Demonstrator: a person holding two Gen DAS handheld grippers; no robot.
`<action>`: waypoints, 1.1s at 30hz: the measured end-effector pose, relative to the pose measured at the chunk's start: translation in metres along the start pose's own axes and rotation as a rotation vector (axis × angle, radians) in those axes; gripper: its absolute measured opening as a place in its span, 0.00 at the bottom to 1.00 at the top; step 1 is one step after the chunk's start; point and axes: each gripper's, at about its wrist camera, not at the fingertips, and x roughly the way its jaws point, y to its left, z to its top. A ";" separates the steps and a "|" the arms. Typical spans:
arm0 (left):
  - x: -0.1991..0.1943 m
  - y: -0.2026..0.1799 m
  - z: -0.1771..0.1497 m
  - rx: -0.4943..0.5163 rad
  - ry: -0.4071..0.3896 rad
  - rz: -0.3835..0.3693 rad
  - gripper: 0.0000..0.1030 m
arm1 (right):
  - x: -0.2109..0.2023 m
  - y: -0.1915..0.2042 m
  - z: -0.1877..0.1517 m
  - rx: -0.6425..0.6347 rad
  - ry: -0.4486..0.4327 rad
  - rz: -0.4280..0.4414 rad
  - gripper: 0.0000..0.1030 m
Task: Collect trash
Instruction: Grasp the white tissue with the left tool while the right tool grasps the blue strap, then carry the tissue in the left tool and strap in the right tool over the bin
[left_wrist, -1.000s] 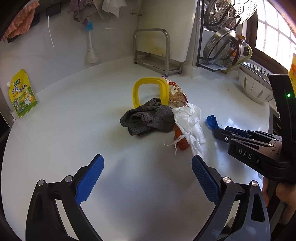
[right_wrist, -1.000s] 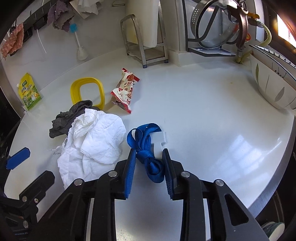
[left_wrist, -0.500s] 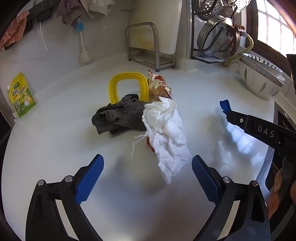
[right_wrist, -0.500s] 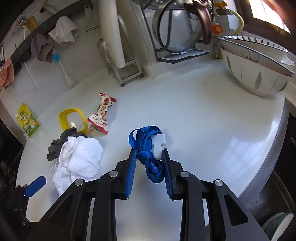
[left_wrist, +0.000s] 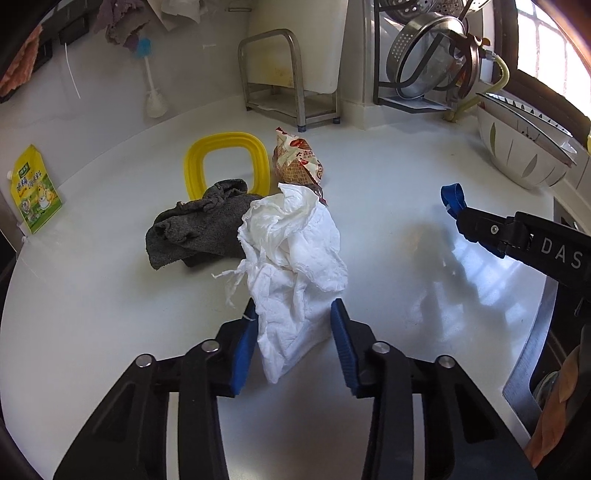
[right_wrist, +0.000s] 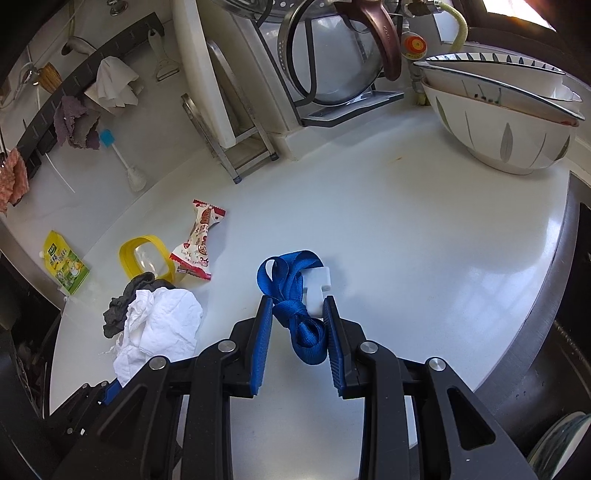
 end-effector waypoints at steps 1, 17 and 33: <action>0.000 0.001 0.000 -0.003 0.004 -0.006 0.17 | 0.000 0.000 0.000 -0.001 0.000 -0.001 0.27; -0.049 0.034 -0.002 -0.028 -0.081 0.010 0.03 | -0.002 0.007 -0.004 -0.022 -0.003 0.028 0.27; -0.106 0.079 -0.058 -0.055 -0.085 0.034 0.03 | -0.058 0.027 -0.050 -0.087 -0.058 0.068 0.27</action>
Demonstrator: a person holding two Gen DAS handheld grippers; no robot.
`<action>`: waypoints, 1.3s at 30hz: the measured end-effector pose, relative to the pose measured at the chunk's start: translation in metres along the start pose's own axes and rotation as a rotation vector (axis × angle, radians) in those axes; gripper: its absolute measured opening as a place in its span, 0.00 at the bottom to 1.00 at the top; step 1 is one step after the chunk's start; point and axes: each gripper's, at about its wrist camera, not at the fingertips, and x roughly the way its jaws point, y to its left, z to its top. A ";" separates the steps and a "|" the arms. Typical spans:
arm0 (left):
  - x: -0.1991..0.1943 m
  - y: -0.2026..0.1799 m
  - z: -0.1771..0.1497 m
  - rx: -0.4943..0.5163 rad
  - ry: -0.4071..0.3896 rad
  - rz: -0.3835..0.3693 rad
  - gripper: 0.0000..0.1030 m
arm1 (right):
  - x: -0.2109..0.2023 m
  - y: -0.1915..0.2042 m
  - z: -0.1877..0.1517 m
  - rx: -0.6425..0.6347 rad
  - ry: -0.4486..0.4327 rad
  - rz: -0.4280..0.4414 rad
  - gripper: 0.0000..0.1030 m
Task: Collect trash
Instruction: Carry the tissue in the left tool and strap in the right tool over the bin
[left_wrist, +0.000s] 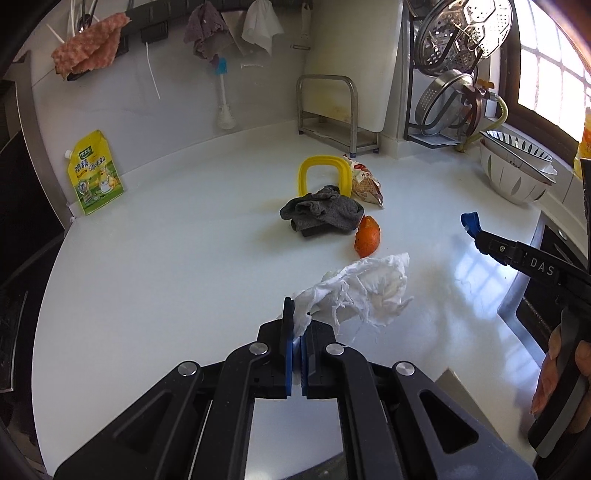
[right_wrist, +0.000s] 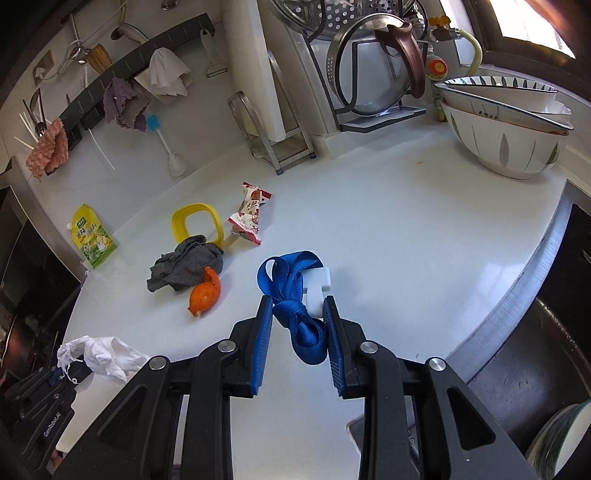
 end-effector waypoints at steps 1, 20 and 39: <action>-0.005 0.001 -0.006 0.000 0.000 -0.004 0.03 | -0.008 0.002 -0.004 -0.005 -0.010 0.000 0.27; -0.090 0.009 -0.107 0.061 -0.090 -0.002 0.03 | -0.121 0.050 -0.147 -0.073 -0.007 -0.055 0.27; -0.081 0.014 -0.188 0.073 0.035 -0.063 0.03 | -0.147 0.072 -0.247 -0.046 0.045 -0.109 0.27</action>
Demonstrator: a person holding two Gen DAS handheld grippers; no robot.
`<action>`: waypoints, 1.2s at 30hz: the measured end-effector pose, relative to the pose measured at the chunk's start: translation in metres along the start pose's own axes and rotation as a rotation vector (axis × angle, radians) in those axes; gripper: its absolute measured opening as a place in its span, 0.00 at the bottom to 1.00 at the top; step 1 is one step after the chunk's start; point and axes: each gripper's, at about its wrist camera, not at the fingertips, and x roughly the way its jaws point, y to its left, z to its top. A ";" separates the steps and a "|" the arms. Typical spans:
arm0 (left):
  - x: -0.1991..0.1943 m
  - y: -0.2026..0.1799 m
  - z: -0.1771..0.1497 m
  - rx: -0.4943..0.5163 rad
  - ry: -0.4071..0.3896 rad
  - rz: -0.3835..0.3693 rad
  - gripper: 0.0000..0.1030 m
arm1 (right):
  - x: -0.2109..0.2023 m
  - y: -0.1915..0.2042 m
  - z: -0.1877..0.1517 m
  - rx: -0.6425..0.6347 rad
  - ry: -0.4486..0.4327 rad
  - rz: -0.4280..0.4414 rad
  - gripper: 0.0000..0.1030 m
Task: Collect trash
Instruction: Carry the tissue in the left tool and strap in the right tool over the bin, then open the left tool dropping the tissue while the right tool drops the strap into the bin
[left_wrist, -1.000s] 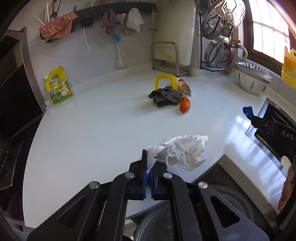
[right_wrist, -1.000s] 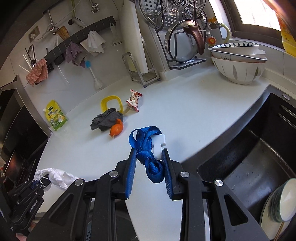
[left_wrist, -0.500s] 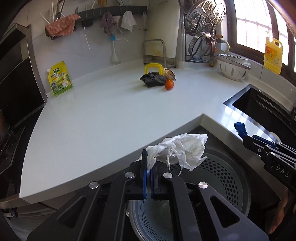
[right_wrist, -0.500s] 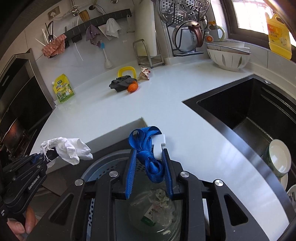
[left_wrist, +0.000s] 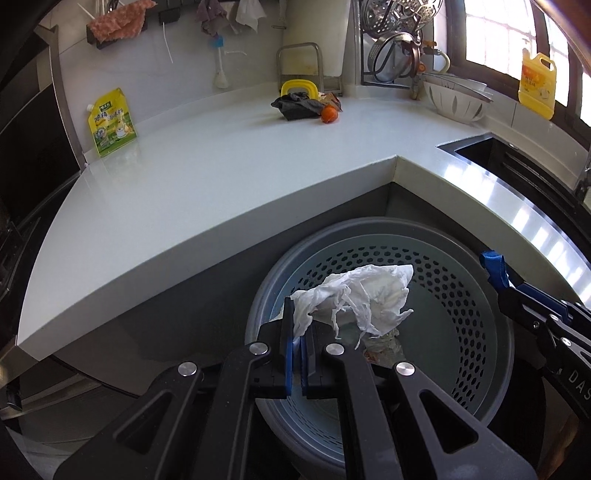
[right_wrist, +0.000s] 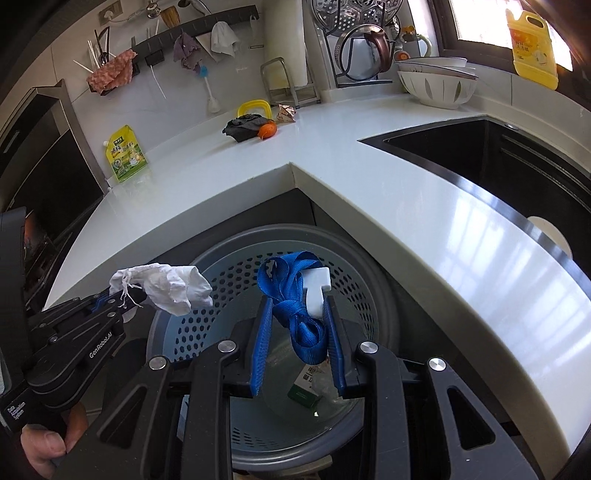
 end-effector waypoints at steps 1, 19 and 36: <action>0.002 0.000 -0.002 -0.001 0.007 -0.005 0.03 | 0.001 0.000 -0.003 -0.003 0.005 -0.003 0.27; 0.022 0.002 -0.008 -0.020 0.072 -0.021 0.06 | 0.021 0.010 -0.016 -0.048 0.071 0.008 0.27; 0.022 0.003 -0.014 -0.038 0.079 -0.010 0.59 | 0.015 0.000 -0.016 -0.018 0.042 0.007 0.46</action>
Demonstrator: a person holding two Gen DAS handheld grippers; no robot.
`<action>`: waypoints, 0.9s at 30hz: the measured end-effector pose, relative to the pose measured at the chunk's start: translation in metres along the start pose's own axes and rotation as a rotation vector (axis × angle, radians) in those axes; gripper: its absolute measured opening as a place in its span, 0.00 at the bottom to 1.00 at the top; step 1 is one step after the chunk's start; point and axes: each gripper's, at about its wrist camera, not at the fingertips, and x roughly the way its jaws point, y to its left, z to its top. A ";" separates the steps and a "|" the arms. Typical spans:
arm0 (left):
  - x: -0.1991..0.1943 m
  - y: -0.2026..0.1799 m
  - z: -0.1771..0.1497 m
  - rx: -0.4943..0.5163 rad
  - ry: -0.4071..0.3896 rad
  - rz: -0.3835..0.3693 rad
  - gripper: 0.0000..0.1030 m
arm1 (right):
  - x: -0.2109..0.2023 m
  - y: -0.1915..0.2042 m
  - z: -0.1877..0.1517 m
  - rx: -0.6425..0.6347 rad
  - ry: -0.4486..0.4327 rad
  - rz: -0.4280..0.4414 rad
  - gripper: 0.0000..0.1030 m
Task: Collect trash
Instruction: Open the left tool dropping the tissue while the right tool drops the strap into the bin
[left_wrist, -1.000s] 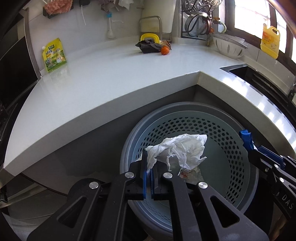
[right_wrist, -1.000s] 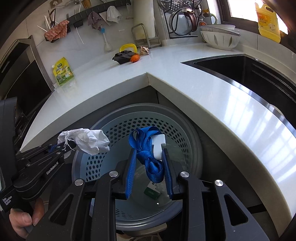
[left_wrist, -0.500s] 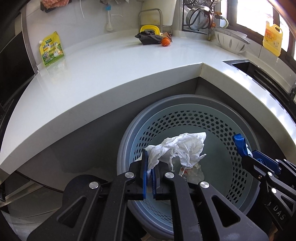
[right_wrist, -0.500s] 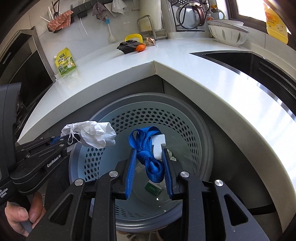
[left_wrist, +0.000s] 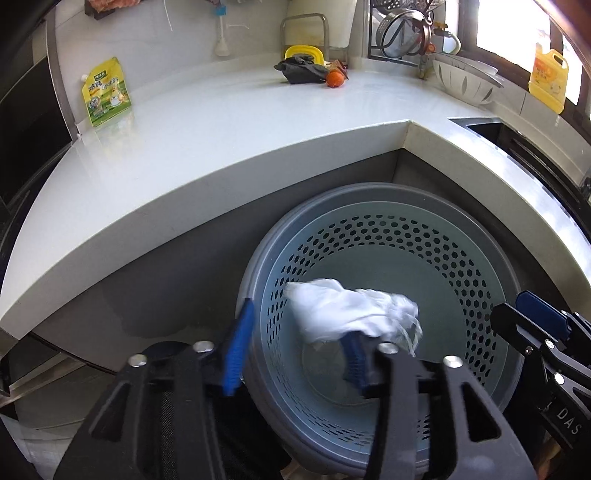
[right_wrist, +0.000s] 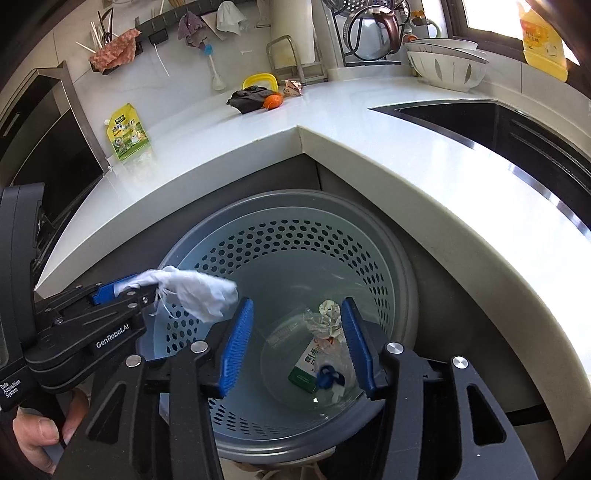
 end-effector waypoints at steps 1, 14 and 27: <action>-0.003 0.000 0.000 -0.002 -0.013 0.002 0.59 | -0.001 -0.001 0.000 0.003 -0.002 -0.001 0.46; -0.002 0.002 0.000 -0.006 -0.002 0.013 0.65 | -0.003 -0.003 -0.001 0.025 -0.004 0.015 0.49; -0.015 0.006 0.001 -0.004 -0.041 0.039 0.70 | -0.011 0.004 0.002 0.012 -0.024 0.017 0.52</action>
